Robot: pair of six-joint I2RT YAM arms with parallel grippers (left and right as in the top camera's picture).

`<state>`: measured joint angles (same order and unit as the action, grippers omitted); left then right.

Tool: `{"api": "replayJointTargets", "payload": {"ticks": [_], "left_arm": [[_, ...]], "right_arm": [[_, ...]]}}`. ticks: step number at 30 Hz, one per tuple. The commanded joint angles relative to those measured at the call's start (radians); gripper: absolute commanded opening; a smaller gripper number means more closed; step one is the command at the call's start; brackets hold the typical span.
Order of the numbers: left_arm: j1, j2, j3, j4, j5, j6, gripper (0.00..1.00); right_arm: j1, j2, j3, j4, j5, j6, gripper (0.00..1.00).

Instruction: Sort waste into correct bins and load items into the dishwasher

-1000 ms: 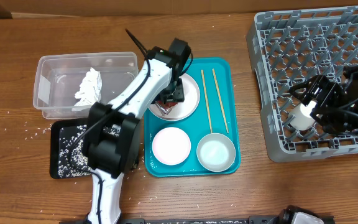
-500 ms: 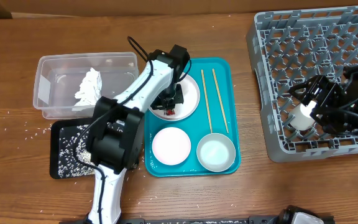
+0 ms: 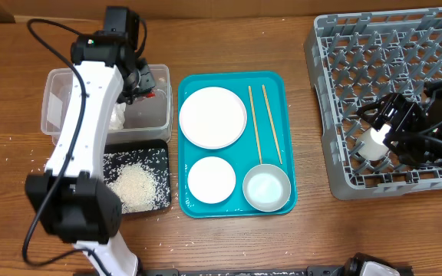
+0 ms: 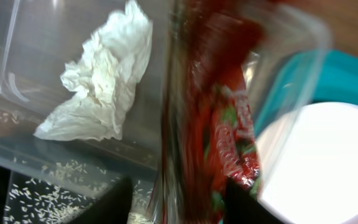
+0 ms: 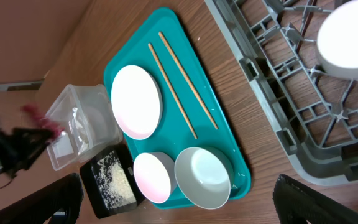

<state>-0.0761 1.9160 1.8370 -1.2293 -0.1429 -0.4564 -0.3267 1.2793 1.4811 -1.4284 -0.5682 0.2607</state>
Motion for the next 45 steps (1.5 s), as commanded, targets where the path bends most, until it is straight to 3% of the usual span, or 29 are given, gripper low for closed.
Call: {"api": "replayJointTargets", "payload": {"ticks": [1, 5, 11, 19, 24, 31, 34, 40, 45], "left_arm": [[0.002, 0.072, -0.024, -0.013, 0.060, 0.161, 0.65], [-0.002, 0.044, -0.007, -0.064, 0.124, 0.200, 0.71], [-0.003, -0.132, 0.031, -0.209, 0.188, 0.198, 1.00], [-0.006, -0.508, 0.031, -0.369, 0.211, 0.101, 1.00], [-0.006, -0.688, 0.031, -0.374, 0.293, 0.101, 1.00], [-0.006, -0.832, 0.030, -0.390, 0.251, 0.147, 1.00], [-0.006, -0.851, 0.029, -0.337, 0.217, 0.205, 1.00], [-0.006, -0.865, -0.083, -0.103, 0.308, 0.560, 1.00], [-0.006, -0.977, -0.323, 0.156, 0.316, 0.618, 1.00]], "right_arm": [[0.002, -0.004, 0.015, 0.005, 0.009, -0.003, 1.00], [0.002, -0.004, 0.015, 0.008, 0.009, -0.003, 1.00], [0.002, -0.003, 0.015, 0.021, 0.009, -0.003, 1.00], [0.002, -0.003, 0.015, 0.020, 0.009, -0.003, 1.00], [0.002, -0.003, 0.015, 0.020, 0.009, -0.003, 1.00], [0.002, -0.003, 0.015, 0.020, 0.009, -0.003, 1.00], [0.002, -0.003, 0.015, 0.020, 0.009, -0.003, 1.00], [0.002, -0.003, 0.015, 0.020, 0.009, -0.003, 1.00], [0.002, -0.003, 0.015, 0.020, 0.009, -0.003, 1.00]]}}
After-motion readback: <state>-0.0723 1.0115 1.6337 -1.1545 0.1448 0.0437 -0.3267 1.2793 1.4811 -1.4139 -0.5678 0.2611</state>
